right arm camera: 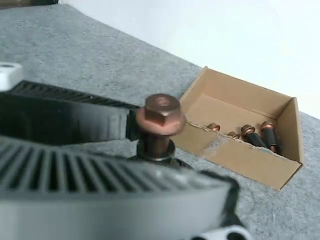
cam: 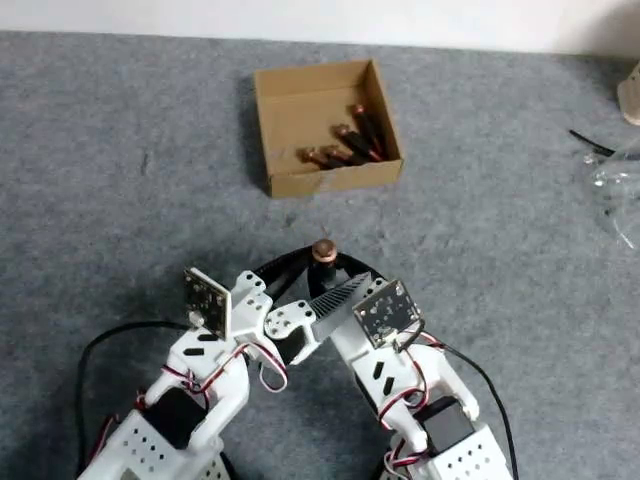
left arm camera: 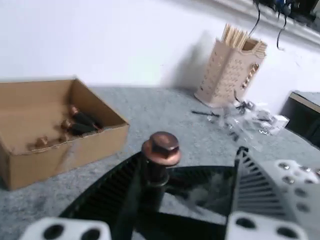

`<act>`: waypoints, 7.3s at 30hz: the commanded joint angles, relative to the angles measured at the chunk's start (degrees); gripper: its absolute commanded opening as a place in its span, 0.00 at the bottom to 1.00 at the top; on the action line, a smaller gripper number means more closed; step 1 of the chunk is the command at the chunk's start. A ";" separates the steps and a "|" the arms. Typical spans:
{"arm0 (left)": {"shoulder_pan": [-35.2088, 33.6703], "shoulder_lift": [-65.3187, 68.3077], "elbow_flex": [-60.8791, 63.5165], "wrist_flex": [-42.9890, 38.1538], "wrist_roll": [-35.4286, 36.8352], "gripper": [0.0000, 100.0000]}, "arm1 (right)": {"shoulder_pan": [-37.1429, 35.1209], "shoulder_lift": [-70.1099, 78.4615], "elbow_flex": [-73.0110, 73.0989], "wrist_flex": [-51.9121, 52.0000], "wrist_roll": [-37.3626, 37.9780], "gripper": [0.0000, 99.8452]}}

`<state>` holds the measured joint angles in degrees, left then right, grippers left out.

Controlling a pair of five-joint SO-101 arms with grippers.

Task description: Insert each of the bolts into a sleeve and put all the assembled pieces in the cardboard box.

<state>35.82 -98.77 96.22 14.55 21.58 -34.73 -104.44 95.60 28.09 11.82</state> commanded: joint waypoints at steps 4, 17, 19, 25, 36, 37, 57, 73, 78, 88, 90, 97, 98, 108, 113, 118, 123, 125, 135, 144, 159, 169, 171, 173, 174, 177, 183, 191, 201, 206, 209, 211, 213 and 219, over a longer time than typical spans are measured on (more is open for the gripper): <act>-0.75 -1.10 1.01 -0.26 -0.09 0.23 | 4.70 -0.92 -0.31 -1.36 0.35 0.00; -8.75 -1.10 -1.36 -0.18 0.35 0.23 | 7.52 -0.92 -0.04 -1.36 0.53 0.00; -9.19 -1.10 -1.45 -0.18 0.35 0.23 | 7.52 -0.92 -0.04 -1.36 0.62 0.00; -14.02 -1.19 -1.54 -0.35 0.44 0.18 | 7.60 -0.92 0.04 -1.36 0.62 0.00; -26.33 -1.10 -3.03 -0.35 -0.09 0.01 | 10.68 -0.92 0.13 -1.36 0.35 0.00; -27.74 -1.10 -2.95 -0.35 -0.09 0.01 | 10.68 -0.92 0.22 -1.36 0.35 0.00; -25.71 -0.48 1.19 0.09 -24.18 0.01 | 12.62 -0.84 2.07 -1.54 0.53 0.00; -25.45 -0.57 1.27 0.62 -24.09 0.01 | 14.20 -0.66 -1.10 -1.54 3.52 0.00; -25.45 -0.66 1.27 0.62 -24.09 0.01 | 14.29 2.95 -7.25 -1.54 4.13 0.00; -25.45 -0.57 1.27 0.70 -24.09 0.01 | 14.29 42.33 -36.44 -1.63 3.96 0.00; -25.45 -0.57 1.27 0.70 -24.09 0.01 | 14.29 51.47 -44.18 -1.63 3.96 0.00; -25.45 -0.48 1.27 0.70 -24.09 0.01 | 14.55 80.40 -68.79 -1.36 3.96 0.00; -25.45 -0.48 1.27 0.70 -24.09 0.01 | 14.55 83.74 -71.87 -1.27 3.96 0.00; -25.45 -0.48 1.27 0.70 -24.26 0.01 | 16.48 108.18 -97.36 2.33 3.96 0.00; -25.45 -0.48 1.27 0.70 -24.26 0.01 | 19.91 118.46 -109.76 8.13 3.96 0.00; -25.45 -0.48 1.27 0.70 -24.26 0.01 | 22.02 126.73 -119.08 11.56 3.96 0.00; -25.45 -0.48 1.27 0.70 -24.26 0.01 | 22.29 132.62 -124.79 13.49 3.96 0.00; -25.45 -0.48 1.27 0.70 -24.26 0.01 | 22.20 134.46 -126.11 13.67 3.96 0.00; -25.45 -0.48 1.27 0.62 -24.26 0.01 | 22.29 140.62 -127.60 13.76 3.96 0.01; -25.45 -0.48 1.27 0.62 -24.26 0.01 | 22.37 141.05 -127.34 15.52 3.96 0.13; -25.45 -0.48 1.27 0.70 -24.18 0.01 | 22.29 140.88 -142.46 39.96 3.96 0.21; -25.45 -0.48 1.27 0.70 -24.18 0.01 | 21.93 140.88 -166.64 62.46 3.96 0.21; -25.45 -0.48 1.27 0.70 -24.18 0.01 | 21.41 141.05 -173.23 67.65 3.96 0.21; -25.45 -0.48 1.27 0.70 -24.18 0.01 | 21.14 141.23 -180.26 72.75 3.96 0.21; -25.45 -0.48 1.27 0.70 -24.18 0.01 | 21.05 140.97 -183.08 73.19 3.87 0.21; -25.45 -0.48 1.27 0.79 -24.18 0.01 | 22.81 140.88 -190.64 73.10 0.88 0.21; -25.45 -0.48 1.27 0.79 -24.18 0.01 | 24.66 140.79 -194.24 73.19 -1.67 0.21; -25.45 -0.48 1.27 0.79 -24.18 0.01 | 24.48 132.88 -190.90 73.19 -1.67 0.21; -25.45 -0.48 1.27 0.79 -24.18 0.01 | 24.48 109.23 -159.34 73.01 -1.76 0.21; -25.45 -0.48 1.27 0.79 -24.18 0.01 | 24.48 95.69 -140.53 72.75 -3.78 0.21; -25.45 -0.48 1.27 0.79 -24.18 0.01 | 24.48 88.13 -129.01 71.16 -4.04 0.21; -25.45 -0.48 1.27 0.79 -24.18 0.01 | 24.48 82.86 -120.22 68.09 -3.87 0.21; -25.45 -0.48 1.27 0.79 -24.18 0.01 | 24.57 77.14 -109.49 63.34 -3.78 0.21; -25.45 -0.48 1.27 1.49 -24.18 0.01 | 24.66 56.75 -72.66 43.12 -1.76 0.21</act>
<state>9.63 -98.77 96.13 15.34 -2.24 -10.90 -36.75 5.23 82.33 8.31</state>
